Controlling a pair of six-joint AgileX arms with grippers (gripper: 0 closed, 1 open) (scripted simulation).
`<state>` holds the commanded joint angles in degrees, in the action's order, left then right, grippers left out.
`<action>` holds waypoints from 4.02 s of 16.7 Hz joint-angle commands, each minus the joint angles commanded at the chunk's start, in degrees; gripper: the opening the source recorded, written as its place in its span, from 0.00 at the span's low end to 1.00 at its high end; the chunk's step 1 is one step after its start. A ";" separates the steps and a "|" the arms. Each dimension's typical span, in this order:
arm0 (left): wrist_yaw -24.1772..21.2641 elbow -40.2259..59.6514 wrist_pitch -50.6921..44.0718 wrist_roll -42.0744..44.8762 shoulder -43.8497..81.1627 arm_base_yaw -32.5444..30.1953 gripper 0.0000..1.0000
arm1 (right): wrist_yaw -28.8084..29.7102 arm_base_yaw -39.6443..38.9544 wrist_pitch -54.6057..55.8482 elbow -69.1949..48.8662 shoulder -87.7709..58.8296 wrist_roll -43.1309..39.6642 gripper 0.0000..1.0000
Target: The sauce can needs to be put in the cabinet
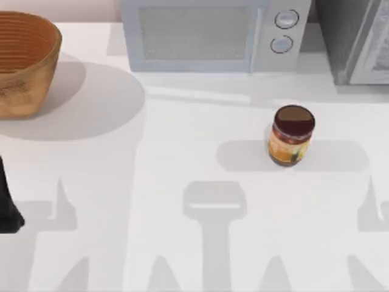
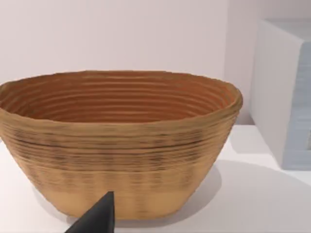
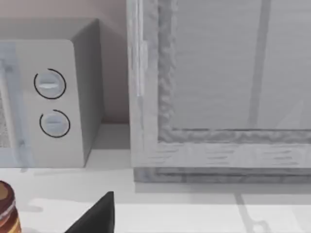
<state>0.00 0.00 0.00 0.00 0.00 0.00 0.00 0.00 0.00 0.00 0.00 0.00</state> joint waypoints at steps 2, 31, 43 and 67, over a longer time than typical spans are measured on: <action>0.00 0.00 0.00 0.00 0.00 0.00 1.00 | 0.00 0.00 0.00 0.00 0.00 0.00 1.00; 0.00 0.00 0.00 0.00 0.00 0.00 1.00 | -58.52 11.77 -38.42 -77.32 -115.39 -90.95 1.00; 0.00 0.00 0.00 0.00 0.00 0.00 1.00 | -77.77 4.50 -54.50 -88.01 -139.83 -106.67 1.00; 0.00 0.00 0.00 0.00 0.00 0.00 1.00 | -77.17 -3.85 -3.19 -72.73 -134.72 -64.65 1.00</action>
<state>0.00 0.00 0.00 0.00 0.00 0.00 -77.17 -3.85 -3.19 -72.73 -134.72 -64.65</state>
